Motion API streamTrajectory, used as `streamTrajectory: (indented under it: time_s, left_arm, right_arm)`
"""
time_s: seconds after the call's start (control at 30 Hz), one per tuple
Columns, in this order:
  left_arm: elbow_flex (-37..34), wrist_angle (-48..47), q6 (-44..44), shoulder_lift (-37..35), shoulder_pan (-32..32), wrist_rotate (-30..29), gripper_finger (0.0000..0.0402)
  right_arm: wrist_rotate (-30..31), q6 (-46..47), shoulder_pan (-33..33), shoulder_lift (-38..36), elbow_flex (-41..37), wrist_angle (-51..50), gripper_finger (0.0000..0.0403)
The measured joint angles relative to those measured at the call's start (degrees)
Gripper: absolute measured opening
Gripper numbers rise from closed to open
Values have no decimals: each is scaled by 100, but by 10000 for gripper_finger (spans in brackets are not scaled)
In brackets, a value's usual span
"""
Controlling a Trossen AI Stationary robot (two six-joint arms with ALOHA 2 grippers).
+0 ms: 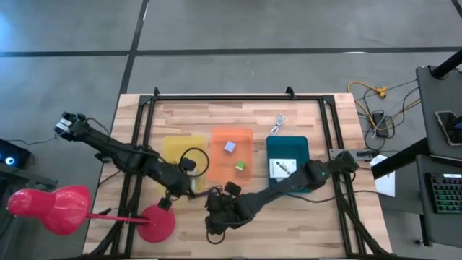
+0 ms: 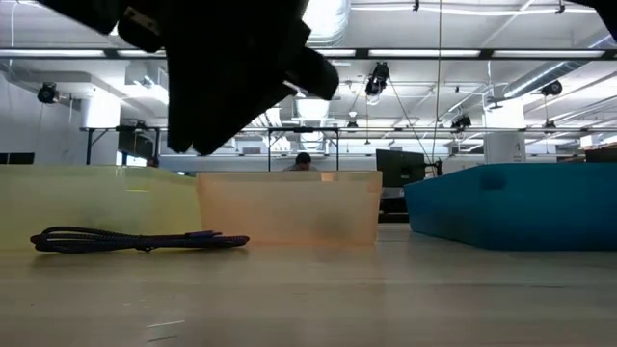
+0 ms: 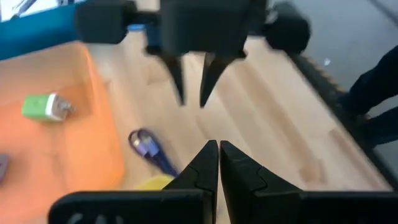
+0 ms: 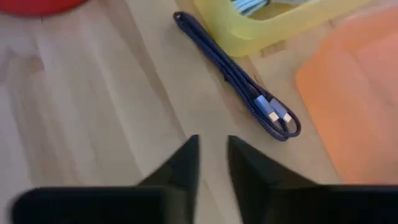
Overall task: Pick and place items into bin
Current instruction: Put the violet patterned charger cable into the yellow bin
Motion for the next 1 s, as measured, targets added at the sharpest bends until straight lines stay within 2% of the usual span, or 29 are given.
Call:
streamTrajectory:
  time_s: [0.1, 0.23, 0.4, 0.87, 1.0]
  left_arm:
    - [-162, -99, 251, -19, 7, -159, 0]
    - [-349, -400, 554, -23, 11, -387, 0]
    - [-484, -737, 580, -23, 11, -407, 0]
    - [-490, -907, 722, -32, 9, -415, 0]
    - [-490, -904, 742, -32, 9, -415, 0]
  right_arm:
    - [121, -568, -12, 119, -25, 113, 21]
    - [602, -1697, -10, 272, -22, 151, 15]
    - [606, -3211, -55, 282, -289, 564, 10]
    - [567, -3874, -555, 289, -776, 1454, 13]
    - [398, -4005, -631, 289, -1035, 1697, 13]
